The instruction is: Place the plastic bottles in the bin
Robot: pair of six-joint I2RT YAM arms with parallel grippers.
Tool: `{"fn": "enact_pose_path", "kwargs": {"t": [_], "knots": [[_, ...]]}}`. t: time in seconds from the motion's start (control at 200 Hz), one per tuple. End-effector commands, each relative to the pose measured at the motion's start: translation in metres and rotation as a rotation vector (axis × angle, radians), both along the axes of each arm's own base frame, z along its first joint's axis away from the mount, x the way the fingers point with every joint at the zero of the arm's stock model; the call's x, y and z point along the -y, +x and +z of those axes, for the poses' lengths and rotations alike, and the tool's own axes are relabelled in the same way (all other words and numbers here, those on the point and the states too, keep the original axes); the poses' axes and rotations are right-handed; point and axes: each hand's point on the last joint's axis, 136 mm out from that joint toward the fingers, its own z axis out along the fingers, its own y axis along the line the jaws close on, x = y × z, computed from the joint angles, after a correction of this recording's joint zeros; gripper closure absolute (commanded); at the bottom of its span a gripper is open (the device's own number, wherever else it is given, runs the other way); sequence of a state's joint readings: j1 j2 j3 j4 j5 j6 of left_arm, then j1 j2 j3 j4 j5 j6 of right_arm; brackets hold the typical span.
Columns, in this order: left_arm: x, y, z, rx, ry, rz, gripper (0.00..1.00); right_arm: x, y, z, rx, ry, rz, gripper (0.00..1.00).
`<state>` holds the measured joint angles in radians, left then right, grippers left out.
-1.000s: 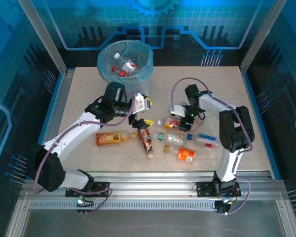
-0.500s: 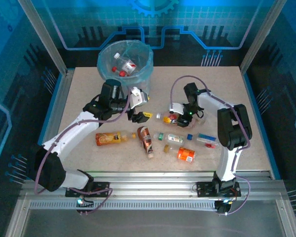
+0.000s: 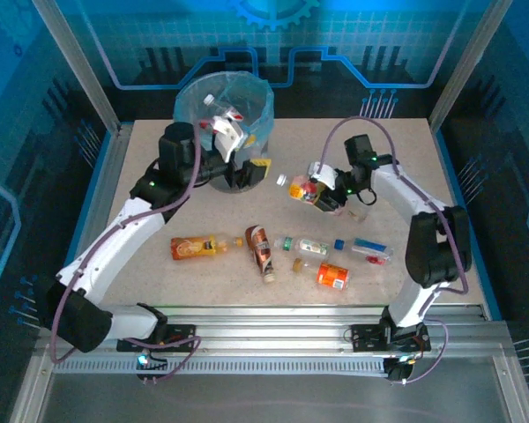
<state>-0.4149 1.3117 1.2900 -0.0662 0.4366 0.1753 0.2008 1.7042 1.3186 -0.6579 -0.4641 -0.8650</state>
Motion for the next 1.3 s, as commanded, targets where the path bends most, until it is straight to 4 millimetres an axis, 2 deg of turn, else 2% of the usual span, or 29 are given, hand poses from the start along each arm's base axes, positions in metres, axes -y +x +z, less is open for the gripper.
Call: {"fn": "enact_pose_path", "kwargs": {"t": [0.0,0.1,0.235,0.45,0.57,0.7,0.91,1.156,1.256,1.296], "knots": [[-0.023,0.012,0.048,-0.069,-0.174,0.175,0.27,-0.011,-0.005,0.04,0.041,0.164,-0.011,0.52],[-0.034,0.02,0.06,-0.168,-0.235,0.263,0.28,-0.018,-0.013,0.065,0.066,0.245,0.001,0.52],[-0.036,0.022,0.068,-0.305,-0.294,0.303,0.29,-0.026,-0.027,0.1,0.1,0.352,0.021,0.52],[-0.016,0.01,0.067,-0.427,-0.309,0.181,0.34,-0.046,-0.056,0.156,0.105,0.525,0.088,0.53],[-0.005,0.003,0.061,-0.488,-0.314,0.122,0.36,-0.059,-0.073,0.175,0.068,0.554,0.13,0.53],[0.013,-0.011,0.06,-0.513,-0.299,0.019,0.37,-0.072,-0.09,0.186,0.053,0.576,0.177,0.53],[0.031,-0.026,0.053,-0.531,-0.261,-0.082,0.37,-0.079,-0.099,0.197,0.04,0.614,0.183,0.54],[0.042,-0.033,0.041,-0.528,-0.192,-0.116,0.45,-0.081,-0.103,0.199,0.017,0.628,0.185,0.54],[0.043,-0.034,0.041,-0.513,-0.187,-0.126,0.51,-0.081,-0.1,0.198,0.011,0.627,0.176,0.54],[0.043,-0.034,0.041,-0.508,-0.184,-0.124,0.58,-0.081,-0.099,0.198,0.008,0.628,0.174,0.54]]}}
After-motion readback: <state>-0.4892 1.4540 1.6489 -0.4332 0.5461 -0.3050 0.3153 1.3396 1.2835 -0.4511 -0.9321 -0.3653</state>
